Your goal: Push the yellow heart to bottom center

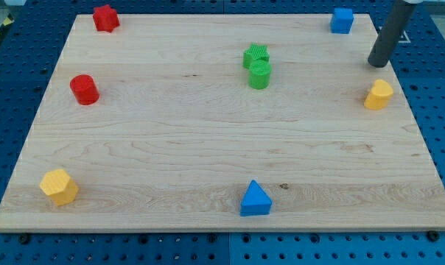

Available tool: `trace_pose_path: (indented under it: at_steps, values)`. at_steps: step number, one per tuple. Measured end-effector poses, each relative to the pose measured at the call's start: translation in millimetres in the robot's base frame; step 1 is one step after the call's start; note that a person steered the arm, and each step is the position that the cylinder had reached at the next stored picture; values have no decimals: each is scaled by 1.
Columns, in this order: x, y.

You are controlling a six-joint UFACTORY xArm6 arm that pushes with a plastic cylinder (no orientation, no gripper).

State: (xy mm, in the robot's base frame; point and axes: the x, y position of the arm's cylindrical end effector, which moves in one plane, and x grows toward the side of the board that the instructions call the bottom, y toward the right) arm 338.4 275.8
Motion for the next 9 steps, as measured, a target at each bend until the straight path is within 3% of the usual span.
trace_pose_path:
  at_steps: [6, 8, 9]
  values:
    - [42, 46]
    - [50, -12]
    - [56, -10]
